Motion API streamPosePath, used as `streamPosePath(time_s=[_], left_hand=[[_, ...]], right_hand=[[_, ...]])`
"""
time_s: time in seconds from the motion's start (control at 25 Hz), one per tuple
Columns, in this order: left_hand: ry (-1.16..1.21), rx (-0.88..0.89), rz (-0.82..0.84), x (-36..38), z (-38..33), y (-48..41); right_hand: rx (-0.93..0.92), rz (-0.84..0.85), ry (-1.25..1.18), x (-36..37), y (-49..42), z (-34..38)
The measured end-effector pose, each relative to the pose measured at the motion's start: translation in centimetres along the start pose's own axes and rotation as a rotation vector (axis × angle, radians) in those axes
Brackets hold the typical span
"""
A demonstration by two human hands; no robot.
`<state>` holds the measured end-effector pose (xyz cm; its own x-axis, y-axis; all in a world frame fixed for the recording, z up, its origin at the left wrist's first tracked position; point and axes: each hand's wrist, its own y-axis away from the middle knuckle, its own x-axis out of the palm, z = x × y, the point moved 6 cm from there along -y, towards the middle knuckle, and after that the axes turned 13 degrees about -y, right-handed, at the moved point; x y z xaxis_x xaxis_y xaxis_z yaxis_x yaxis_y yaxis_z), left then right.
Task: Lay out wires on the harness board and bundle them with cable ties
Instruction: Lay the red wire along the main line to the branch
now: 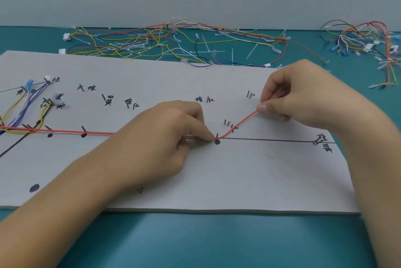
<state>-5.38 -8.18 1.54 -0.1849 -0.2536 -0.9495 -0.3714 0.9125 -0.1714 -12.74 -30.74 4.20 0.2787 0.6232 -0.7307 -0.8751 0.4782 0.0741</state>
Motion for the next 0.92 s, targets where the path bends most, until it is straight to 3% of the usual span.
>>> streamPosePath(time_s=[0.36, 0.52, 0.92], left_hand=[[0.043, -0.034, 0.012, 0.0, -0.1, -0.1], [0.033, -0.019, 0.025, -0.2, -0.2, 0.0], [0.033, -0.028, 0.037, 0.0, -0.4, 0.1]], right_hand=[[-0.123, -0.235, -0.2, 0.0, -1.7, -0.6], [-0.099, -0.25, -0.219, 0.7, -2.4, -0.8], [-0.064, -0.232, -0.017, 1.4, -2.5, -0.5]])
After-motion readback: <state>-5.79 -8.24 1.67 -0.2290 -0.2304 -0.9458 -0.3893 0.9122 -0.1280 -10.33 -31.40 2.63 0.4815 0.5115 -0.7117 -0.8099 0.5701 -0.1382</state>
